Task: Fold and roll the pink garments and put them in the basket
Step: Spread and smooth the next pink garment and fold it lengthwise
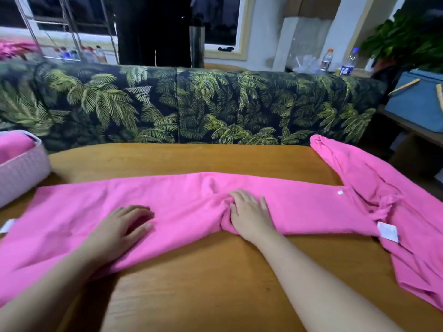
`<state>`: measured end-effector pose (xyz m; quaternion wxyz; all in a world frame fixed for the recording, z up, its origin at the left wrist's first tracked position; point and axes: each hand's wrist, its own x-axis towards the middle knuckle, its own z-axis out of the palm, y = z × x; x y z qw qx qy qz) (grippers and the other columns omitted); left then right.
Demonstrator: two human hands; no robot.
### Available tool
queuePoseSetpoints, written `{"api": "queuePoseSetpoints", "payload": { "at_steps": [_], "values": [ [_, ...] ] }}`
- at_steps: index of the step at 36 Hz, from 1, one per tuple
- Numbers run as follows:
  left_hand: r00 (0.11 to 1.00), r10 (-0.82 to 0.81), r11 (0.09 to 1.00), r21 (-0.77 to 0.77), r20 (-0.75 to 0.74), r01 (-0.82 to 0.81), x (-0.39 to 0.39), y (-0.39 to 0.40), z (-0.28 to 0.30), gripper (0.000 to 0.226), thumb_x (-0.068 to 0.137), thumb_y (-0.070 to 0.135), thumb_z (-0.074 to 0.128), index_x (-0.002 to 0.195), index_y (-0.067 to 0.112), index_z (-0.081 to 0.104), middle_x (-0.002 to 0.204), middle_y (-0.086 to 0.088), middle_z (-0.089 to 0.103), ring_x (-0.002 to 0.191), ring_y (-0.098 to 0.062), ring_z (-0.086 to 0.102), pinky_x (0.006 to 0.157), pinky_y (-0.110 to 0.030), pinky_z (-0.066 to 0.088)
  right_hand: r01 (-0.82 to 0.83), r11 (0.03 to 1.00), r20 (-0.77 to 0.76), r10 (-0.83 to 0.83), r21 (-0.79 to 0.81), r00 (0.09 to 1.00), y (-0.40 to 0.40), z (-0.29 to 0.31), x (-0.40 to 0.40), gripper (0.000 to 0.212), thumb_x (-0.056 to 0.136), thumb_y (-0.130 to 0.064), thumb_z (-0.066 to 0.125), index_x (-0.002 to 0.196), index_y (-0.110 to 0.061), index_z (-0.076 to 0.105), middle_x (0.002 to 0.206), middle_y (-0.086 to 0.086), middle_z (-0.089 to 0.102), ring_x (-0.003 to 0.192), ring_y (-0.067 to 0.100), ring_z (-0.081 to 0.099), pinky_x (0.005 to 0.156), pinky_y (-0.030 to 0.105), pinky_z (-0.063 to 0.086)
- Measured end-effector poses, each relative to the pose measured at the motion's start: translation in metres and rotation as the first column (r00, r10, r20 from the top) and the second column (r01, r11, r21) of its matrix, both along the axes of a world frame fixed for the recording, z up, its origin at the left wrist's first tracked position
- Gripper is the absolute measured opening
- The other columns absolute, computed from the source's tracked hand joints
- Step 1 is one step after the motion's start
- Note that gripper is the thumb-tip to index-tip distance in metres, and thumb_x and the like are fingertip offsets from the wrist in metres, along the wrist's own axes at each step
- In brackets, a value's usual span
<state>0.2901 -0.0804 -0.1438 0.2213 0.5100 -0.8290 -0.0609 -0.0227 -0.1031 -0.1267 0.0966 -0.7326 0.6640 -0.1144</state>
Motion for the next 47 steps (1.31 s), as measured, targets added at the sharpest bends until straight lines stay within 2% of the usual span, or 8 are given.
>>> {"api": "queuePoseSetpoints", "payload": {
  "at_steps": [9,21,27,32,35,38,43,47],
  "values": [
    [0.999,-0.016,1.0,0.021,0.029,0.015,0.007,0.025,-0.005,0.079,0.081,0.084,0.022,0.117,0.027,0.063,0.131,0.007,0.056,0.115,-0.002,0.043,0.1,-0.016,0.026,-0.048,0.992,-0.131,0.063,0.113,0.989,0.018,-0.003,-0.013,0.053,0.101,-0.032,0.022,0.153,-0.028,0.014,0.161,-0.01,0.006,0.148,0.009,0.0,0.12,0.044,-0.001],
    [0.998,-0.005,0.998,0.057,0.061,0.002,0.011,0.077,-0.01,0.083,0.079,0.086,0.018,0.123,0.028,0.059,0.138,0.007,0.049,0.121,-0.011,0.044,0.105,-0.026,0.029,-0.19,0.97,-0.168,0.214,0.15,0.962,0.056,0.0,-0.034,0.051,0.103,-0.03,0.021,0.152,-0.033,0.012,0.161,-0.013,0.005,0.147,0.005,-0.002,0.12,0.04,-0.002],
    [0.999,-0.049,0.999,-0.023,0.018,0.05,0.009,0.105,-0.013,0.064,0.086,0.076,0.033,0.115,0.026,0.062,0.128,0.001,0.057,0.114,-0.006,0.044,0.097,-0.021,0.03,-0.256,0.952,-0.175,0.284,0.169,0.943,0.078,0.002,-0.045,0.049,0.104,-0.029,0.022,0.152,-0.033,0.012,0.16,-0.014,0.004,0.147,0.004,-0.003,0.12,0.038,-0.003],
    [0.997,-0.068,0.997,0.02,-0.026,0.068,0.007,0.107,-0.006,0.055,0.08,0.072,0.046,0.103,0.025,0.065,0.115,0.005,0.058,0.106,-0.008,0.049,0.092,-0.023,0.035,-0.251,0.962,-0.056,0.258,0.11,0.964,0.073,0.01,-0.044,0.049,0.095,-0.031,0.039,0.143,-0.025,0.038,0.153,-0.005,0.034,0.142,0.012,0.026,0.118,0.034,0.016],
    [0.994,-0.054,0.992,0.11,-0.1,0.065,0.005,0.099,0.01,0.036,0.074,0.062,0.055,0.08,0.029,0.065,0.089,0.006,0.062,0.081,-0.004,0.054,0.074,-0.026,0.044,-0.199,0.979,0.03,0.197,0.048,0.98,0.058,0.024,-0.036,0.032,0.1,-0.024,0.041,0.127,-0.017,0.056,0.136,0.0,0.054,0.127,0.018,0.045,0.108,0.032,0.031],
    [0.999,0.028,0.988,0.156,-0.044,-0.021,0.004,0.102,0.021,0.024,0.073,0.063,0.059,0.07,0.04,0.053,0.08,0.016,0.055,0.077,0.003,0.049,0.068,-0.011,0.035,-0.238,0.97,-0.046,0.24,0.051,0.97,0.047,0.026,-0.031,0.029,0.1,-0.022,0.042,0.124,-0.019,0.057,0.133,-0.003,0.054,0.127,0.018,0.043,0.11,0.036,0.029],
    [0.983,0.11,0.935,0.321,0.148,-0.153,0.006,0.117,0.026,0.017,0.092,0.038,0.059,0.079,0.035,0.049,0.081,0.015,0.06,0.071,-0.004,0.055,0.061,-0.019,0.037,-0.227,0.97,-0.12,0.236,0.09,0.964,0.04,0.026,-0.03,0.025,0.099,-0.03,0.047,0.121,-0.022,0.056,0.13,-0.002,0.052,0.124,0.019,0.04,0.109,0.037,0.028],
    [0.988,0.152,0.924,0.351,0.023,-0.15,0.009,0.121,0.042,0.015,0.095,0.033,0.055,0.08,0.033,0.054,0.079,0.016,0.062,0.069,0.002,0.056,0.062,-0.012,0.039,-0.232,0.969,-0.19,0.244,0.087,0.951,0.039,0.031,-0.033,0.023,0.099,-0.033,0.044,0.11,-0.021,0.06,0.121,0.001,0.052,0.121,0.021,0.039,0.104,0.037,0.029]
  ]
}}
